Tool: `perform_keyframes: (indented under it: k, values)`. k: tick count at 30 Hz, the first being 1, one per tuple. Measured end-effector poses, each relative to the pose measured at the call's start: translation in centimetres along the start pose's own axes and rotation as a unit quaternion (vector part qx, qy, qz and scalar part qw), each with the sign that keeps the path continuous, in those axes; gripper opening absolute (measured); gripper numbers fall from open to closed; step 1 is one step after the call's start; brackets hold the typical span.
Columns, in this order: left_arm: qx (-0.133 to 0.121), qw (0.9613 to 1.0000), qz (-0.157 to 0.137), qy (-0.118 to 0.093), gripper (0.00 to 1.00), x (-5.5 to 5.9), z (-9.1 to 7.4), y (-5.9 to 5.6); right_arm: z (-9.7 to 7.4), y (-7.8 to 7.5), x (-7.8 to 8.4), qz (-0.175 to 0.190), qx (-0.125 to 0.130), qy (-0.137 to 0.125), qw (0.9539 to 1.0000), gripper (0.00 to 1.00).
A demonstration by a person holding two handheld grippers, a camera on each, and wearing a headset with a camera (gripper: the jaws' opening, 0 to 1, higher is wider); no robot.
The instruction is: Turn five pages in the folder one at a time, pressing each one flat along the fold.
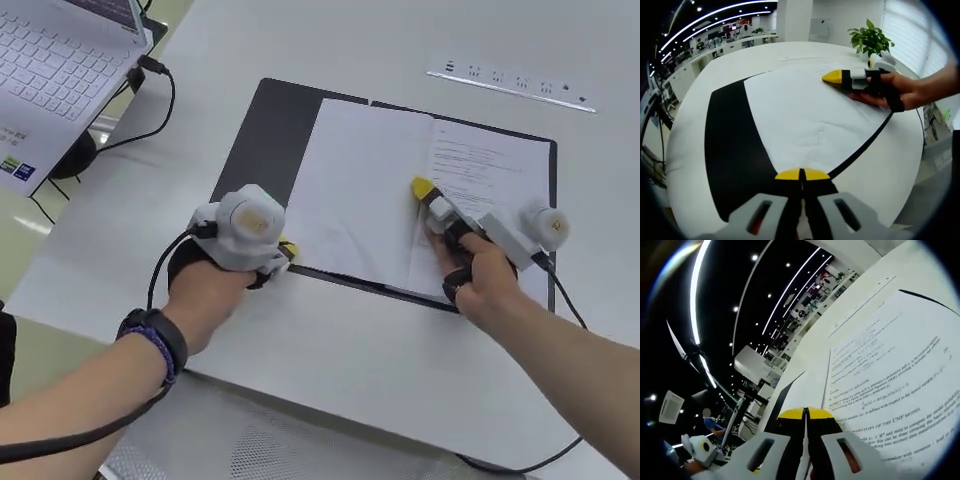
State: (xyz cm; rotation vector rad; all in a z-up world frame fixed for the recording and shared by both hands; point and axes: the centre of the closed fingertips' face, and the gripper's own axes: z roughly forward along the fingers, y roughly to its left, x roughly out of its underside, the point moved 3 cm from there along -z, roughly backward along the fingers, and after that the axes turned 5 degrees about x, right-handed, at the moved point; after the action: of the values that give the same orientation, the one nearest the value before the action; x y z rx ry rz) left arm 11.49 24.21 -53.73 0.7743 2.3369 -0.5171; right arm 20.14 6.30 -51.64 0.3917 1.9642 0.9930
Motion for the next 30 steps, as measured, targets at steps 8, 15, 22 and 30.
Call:
perform_keyframes:
  k: [8, 15, 22, 30]
  values:
    - [-0.001, 1.0, -0.002, -0.001, 0.0, 0.0, 0.0, 0.0, -2.1, 0.2, 2.1, -0.015, -0.013, 0.029, 0.9994, 0.0]
    - [0.002, 1.0, -0.002, -0.002, 0.0, 0.0, -0.1, 0.0, -3.5, 0.5, 3.6, -0.031, -0.018, 0.046, 0.9983, 0.0]
    - [-0.003, 0.9999, -0.01, -0.005, 0.0, -0.1, 0.0, -0.1, -4.7, 0.6, 4.7, -0.031, -0.022, 0.054, 0.9978, 0.0]
    - [-0.006, 0.9998, -0.016, -0.009, 0.0, 0.0, -0.1, -0.1, -5.3, 0.1, 5.3, -0.04, -0.023, 0.066, 0.9968, 0.0]
